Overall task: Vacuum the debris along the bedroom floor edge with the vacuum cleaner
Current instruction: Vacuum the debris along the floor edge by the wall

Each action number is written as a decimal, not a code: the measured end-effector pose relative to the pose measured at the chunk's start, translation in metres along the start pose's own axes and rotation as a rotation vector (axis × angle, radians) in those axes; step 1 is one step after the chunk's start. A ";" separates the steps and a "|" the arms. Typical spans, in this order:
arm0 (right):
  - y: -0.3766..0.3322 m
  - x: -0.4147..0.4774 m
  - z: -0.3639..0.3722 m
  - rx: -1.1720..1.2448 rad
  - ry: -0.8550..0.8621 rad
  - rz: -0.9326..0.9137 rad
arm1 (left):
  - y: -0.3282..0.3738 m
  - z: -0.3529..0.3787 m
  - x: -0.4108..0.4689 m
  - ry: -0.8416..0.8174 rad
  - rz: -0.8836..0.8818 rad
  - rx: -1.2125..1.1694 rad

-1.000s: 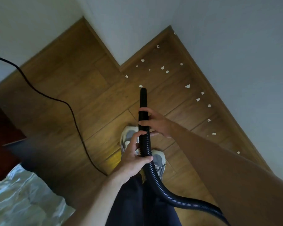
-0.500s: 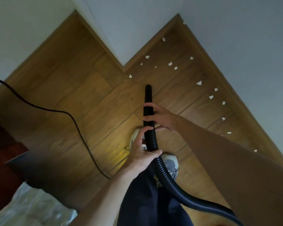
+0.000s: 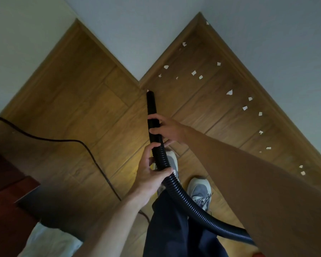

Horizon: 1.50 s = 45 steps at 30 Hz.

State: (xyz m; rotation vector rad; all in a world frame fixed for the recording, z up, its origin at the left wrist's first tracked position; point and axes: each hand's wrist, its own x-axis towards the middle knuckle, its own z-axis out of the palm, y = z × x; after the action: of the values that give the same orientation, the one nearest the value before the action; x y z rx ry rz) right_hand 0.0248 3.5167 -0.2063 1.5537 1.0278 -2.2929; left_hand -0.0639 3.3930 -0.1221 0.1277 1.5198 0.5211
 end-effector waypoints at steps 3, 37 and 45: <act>-0.003 0.003 -0.002 0.021 0.018 -0.029 | 0.007 0.000 0.004 0.007 0.019 0.023; 0.002 -0.015 -0.073 0.231 0.182 -0.043 | 0.049 0.036 0.037 -0.197 -0.005 0.222; -0.015 -0.009 -0.090 0.235 0.222 -0.061 | 0.062 0.047 0.053 -0.182 0.053 0.223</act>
State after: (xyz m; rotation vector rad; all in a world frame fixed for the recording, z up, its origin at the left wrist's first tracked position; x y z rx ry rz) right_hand 0.0884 3.5826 -0.2111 1.9305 0.8900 -2.3963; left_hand -0.0359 3.4801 -0.1424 0.3798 1.3950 0.3700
